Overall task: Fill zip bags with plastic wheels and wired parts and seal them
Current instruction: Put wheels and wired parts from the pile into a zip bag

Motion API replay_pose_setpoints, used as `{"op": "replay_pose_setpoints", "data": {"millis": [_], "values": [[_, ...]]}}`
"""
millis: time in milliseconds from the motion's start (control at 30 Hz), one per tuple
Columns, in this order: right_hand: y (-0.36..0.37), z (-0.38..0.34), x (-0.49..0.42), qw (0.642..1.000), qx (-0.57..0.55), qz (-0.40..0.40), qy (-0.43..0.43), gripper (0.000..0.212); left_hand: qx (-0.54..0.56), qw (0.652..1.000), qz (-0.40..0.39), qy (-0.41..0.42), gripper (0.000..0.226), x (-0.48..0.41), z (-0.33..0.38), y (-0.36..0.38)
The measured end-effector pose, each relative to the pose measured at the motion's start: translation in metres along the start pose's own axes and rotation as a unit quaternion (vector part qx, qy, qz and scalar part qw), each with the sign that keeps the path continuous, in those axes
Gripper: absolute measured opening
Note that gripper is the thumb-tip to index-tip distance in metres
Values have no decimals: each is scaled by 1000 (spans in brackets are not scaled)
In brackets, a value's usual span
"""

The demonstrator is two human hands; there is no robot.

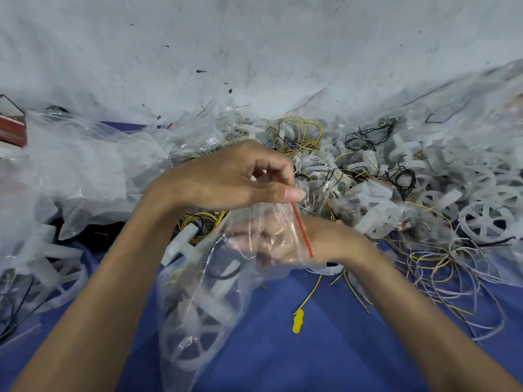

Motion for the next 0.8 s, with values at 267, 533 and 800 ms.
{"op": "replay_pose_setpoints", "data": {"millis": [267,533,800], "values": [[-19,-10,7,997,71,1,33,24,-13,1000,-7,-2,17,6,-3,-6],[20,30,18,985,51,68,147,32,-21,1000,-13,14,14,-17,6,21],[14,32,5,980,-30,-40,191,9,-49,998,-32,-5,29,-17,-8,17]]}}
Point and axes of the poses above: each hand's wrist, its own x-axis away from the middle knuckle, its own y-axis out of the palm, z = x × y, the point moved 5 cm from there along -x, towards the middle knuckle, and after that the axes turned 13 degrees about -z, right-handed, at the moved point
